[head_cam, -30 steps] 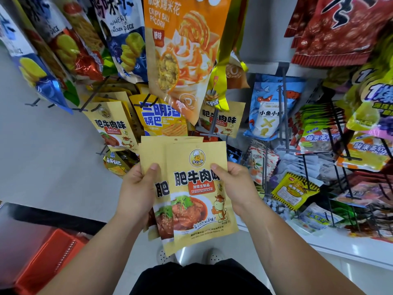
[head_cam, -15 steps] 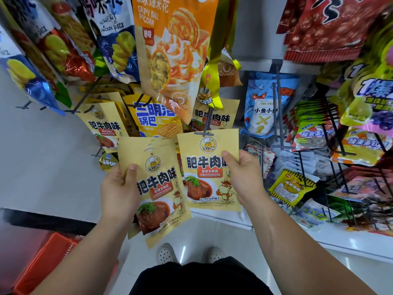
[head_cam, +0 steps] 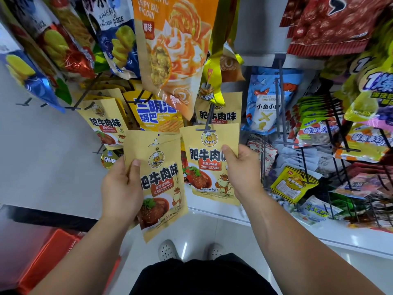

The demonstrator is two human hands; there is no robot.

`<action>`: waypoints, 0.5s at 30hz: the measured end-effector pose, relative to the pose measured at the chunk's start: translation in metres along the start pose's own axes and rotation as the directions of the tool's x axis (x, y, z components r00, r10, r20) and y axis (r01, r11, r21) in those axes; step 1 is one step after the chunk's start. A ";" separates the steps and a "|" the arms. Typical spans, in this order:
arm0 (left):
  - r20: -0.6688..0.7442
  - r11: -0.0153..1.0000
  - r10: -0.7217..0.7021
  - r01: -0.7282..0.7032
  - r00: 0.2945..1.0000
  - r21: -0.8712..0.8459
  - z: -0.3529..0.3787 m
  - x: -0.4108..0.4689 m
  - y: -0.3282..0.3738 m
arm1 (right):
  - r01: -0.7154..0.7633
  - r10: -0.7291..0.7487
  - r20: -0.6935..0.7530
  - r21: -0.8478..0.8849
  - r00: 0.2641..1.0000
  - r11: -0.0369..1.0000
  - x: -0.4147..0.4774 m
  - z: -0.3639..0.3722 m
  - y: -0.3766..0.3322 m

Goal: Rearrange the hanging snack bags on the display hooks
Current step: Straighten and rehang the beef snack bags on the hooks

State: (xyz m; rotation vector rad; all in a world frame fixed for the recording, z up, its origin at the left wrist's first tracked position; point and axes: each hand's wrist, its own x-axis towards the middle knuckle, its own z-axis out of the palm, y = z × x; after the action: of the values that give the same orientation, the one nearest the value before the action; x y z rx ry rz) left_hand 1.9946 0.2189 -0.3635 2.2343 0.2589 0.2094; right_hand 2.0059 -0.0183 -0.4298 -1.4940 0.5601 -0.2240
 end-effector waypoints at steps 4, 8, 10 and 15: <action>0.020 0.998 -0.009 0.010 1.000 -0.069 -0.002 0.002 -0.002 | -0.012 0.012 -0.023 -0.007 1.000 1.000 0.010 0.005 0.002; 0.042 0.977 -0.083 0.089 0.996 -0.193 -0.004 0.002 -0.001 | -0.070 0.074 -0.082 0.044 0.994 0.997 0.032 0.014 -0.008; 0.066 0.953 -0.133 0.145 0.989 -0.265 -0.004 0.002 0.003 | -0.093 0.097 -0.117 0.035 0.988 0.995 0.047 0.018 -0.014; 0.149 0.893 -0.171 0.217 0.974 -0.395 0.001 -0.004 0.017 | -0.093 0.085 -0.162 -0.042 0.983 0.995 0.082 0.024 -0.026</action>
State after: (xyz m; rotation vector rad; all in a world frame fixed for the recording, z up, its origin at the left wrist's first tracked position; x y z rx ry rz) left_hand 1.9923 0.2070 -0.3511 1.7815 0.3433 0.0253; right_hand 2.0922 -0.0387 -0.4228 -1.5036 0.7646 -0.2635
